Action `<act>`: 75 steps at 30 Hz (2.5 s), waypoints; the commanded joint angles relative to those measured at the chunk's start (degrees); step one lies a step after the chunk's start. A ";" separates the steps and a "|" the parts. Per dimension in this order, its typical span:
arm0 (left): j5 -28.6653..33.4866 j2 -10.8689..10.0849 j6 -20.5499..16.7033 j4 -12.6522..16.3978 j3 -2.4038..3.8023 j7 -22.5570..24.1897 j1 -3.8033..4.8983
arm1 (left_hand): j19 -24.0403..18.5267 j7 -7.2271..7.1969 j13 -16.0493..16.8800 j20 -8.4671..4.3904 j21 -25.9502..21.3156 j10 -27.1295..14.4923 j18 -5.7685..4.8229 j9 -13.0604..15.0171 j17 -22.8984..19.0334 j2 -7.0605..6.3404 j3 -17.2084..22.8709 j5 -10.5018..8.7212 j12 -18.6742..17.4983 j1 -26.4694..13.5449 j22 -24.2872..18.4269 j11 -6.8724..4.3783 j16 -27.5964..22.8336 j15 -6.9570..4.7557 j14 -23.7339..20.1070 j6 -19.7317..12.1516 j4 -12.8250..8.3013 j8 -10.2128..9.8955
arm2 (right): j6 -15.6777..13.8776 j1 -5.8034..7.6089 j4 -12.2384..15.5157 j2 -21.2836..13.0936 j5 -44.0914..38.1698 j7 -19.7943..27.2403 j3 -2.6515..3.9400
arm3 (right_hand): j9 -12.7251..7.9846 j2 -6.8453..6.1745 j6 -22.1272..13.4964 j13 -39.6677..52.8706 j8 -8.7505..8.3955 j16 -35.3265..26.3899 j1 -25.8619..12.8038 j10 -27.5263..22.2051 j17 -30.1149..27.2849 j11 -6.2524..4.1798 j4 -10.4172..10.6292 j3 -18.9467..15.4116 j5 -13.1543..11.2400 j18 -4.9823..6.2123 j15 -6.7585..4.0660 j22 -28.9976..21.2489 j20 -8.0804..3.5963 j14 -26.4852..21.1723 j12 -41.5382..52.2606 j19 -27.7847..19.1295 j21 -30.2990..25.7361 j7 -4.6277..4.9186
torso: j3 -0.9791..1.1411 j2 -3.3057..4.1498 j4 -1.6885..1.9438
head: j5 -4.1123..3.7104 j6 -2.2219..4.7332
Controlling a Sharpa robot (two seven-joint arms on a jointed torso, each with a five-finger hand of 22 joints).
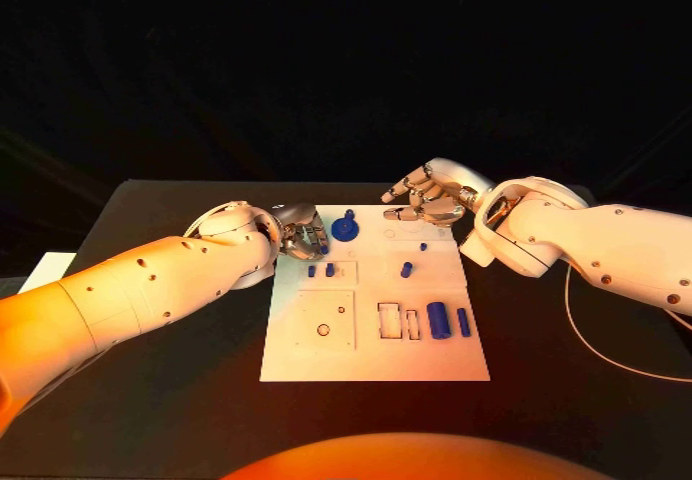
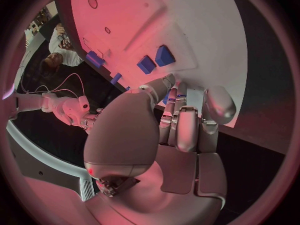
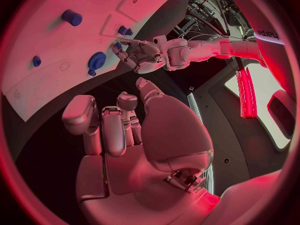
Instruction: Assemble the parts on the task board
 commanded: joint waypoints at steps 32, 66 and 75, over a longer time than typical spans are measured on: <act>76.63 -12.65 -10.33 11.89 -0.51 26.04 0.50 | -12.25 0.57 0.89 1.17 -32.25 -0.71 4.21 -1.27 -28.97 2.30 -0.69 0.35 4.02 -3.00 -8.80 0.15 -17.19 0.73 -12.65 1.78 0.17 3.39 | 9.98 -0.24 -5.38 -0.73 -40.68 -9.17 0.01 | 0.16 -3.84 7.12 -43.21 1.25 -20.37 6.25 -8.47 -19.56 0.49 -4.59 13.71 -9.11 1.27 0.48 -4.74 0.39 -0.17 -43.89 -1.49 -3.63 -1.16 | -0.28 -0.28 0.21 | -2.68 1.69; 87.97 -17.62 -9.34 18.98 -0.84 30.45 -0.49 | -11.75 0.40 1.49 1.04 -34.46 -1.53 4.18 -1.47 -31.76 3.18 -4.55 0.63 6.18 -3.22 -10.97 0.01 -18.68 0.57 -13.59 1.58 0.55 4.14 | 13.53 -3.34 -6.54 1.98 -49.48 -9.74 -0.15 | 0.09 -5.02 9.02 -51.22 -0.02 -23.08 4.53 -7.57 -21.61 -0.20 -3.80 17.20 -12.01 1.37 -0.20 -6.01 -0.35 0.28 -47.78 -1.49 -4.74 -2.28 | -0.19 -0.23 0.21 | -2.92 2.26; 87.97 -17.69 -9.21 18.97 -0.86 30.25 -0.51 | -11.68 0.43 1.52 1.03 -34.65 -1.70 4.18 -1.49 -32.08 3.31 -4.69 0.68 6.37 -2.95 -11.16 0.03 -18.86 0.57 -13.72 1.51 0.38 4.22 | 13.56 -3.83 -7.16 2.91 -48.59 -9.07 -0.15 | 0.12 -4.90 9.32 -51.78 -0.05 -23.30 4.70 -7.12 -21.82 -0.24 -3.95 17.72 -11.92 1.35 -0.07 -5.93 -0.35 0.35 -47.87 -1.37 -4.70 -2.31 | -0.19 -0.23 0.20 | -2.82 2.06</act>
